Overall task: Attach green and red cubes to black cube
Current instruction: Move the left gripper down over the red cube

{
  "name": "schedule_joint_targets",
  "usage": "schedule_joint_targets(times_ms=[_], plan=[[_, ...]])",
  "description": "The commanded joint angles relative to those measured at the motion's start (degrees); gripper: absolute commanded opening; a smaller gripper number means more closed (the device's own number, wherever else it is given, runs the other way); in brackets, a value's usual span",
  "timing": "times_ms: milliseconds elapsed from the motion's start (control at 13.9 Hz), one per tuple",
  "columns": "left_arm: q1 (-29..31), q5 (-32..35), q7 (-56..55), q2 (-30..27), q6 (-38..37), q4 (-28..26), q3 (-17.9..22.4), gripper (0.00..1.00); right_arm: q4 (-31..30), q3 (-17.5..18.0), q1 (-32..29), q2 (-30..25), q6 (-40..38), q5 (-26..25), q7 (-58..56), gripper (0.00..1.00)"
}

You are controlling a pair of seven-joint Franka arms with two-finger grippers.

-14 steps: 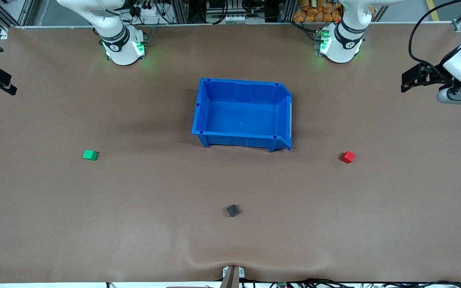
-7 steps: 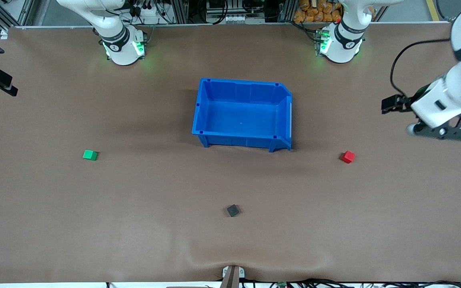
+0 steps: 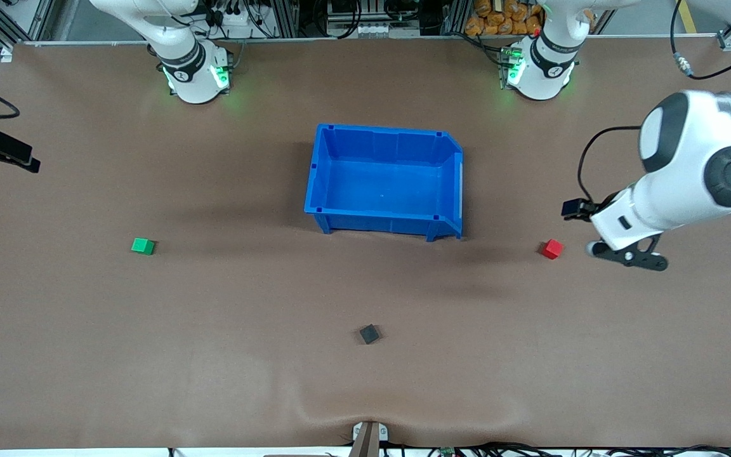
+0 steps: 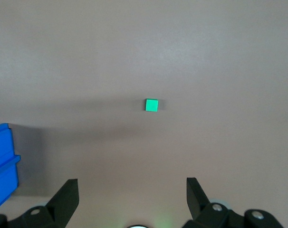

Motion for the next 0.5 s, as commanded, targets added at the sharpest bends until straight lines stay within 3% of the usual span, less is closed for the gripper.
schedule_joint_targets(times_ms=[0, 430], plan=[[0.52, 0.17, 3.83, 1.36, 8.25, -5.59, -0.15, 1.00, 2.57, 0.25, -0.08, 2.07, -0.60, 0.29, 0.30, 1.00], [1.75, 3.49, 8.24, 12.35, 22.83, -8.66, 0.03, 1.00, 2.22, 0.16, -0.61, 6.11, 1.76, 0.99, 0.39, 1.00]])
